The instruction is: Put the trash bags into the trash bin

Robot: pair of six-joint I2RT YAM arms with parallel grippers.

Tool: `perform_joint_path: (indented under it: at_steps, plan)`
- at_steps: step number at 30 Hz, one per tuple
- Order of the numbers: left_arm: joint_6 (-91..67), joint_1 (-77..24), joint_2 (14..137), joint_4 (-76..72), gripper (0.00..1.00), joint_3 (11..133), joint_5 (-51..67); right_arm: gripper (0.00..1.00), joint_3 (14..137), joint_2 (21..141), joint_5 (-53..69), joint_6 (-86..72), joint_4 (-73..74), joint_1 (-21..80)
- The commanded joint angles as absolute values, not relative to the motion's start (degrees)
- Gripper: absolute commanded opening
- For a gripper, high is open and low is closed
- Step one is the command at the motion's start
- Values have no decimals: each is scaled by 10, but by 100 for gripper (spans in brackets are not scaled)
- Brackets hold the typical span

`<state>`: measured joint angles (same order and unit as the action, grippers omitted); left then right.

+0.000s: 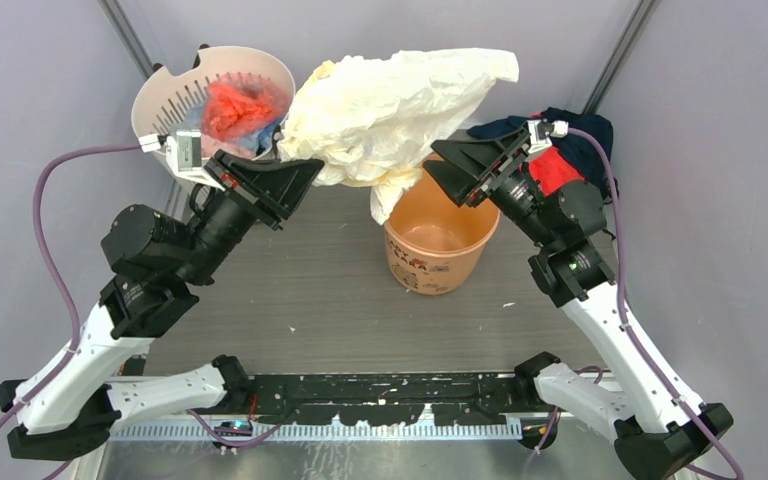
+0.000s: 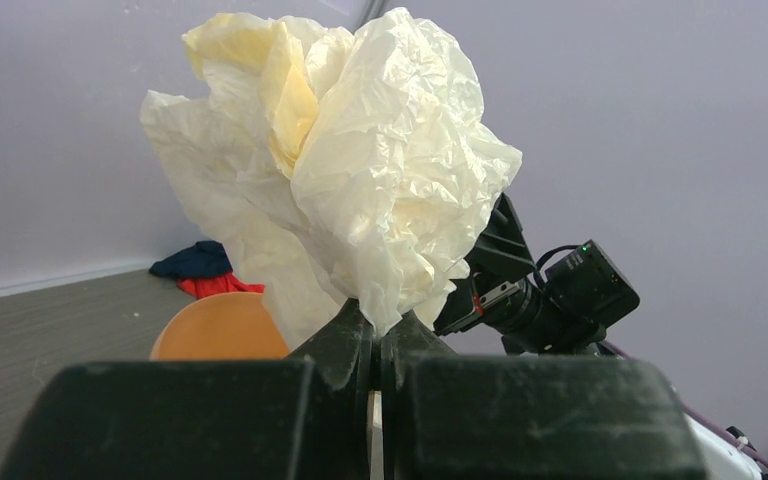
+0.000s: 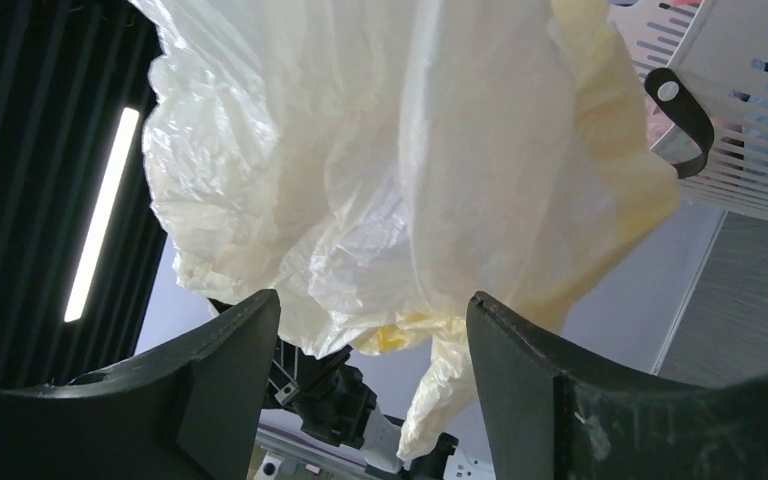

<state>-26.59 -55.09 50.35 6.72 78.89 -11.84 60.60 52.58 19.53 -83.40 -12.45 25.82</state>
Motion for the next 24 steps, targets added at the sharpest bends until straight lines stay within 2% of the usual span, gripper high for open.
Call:
perform_joint_path:
  at_steps: [1,6,24]
  plan:
    - [-262,-549,509,3,0,793,-131,73,636,527,228,-836,-135,264]
    - [-253,-549,528,3,0,808,-131,74,656,507,223,-775,-32,264]
    - [-255,-549,570,-34,0,834,-123,71,665,526,252,-743,30,276]
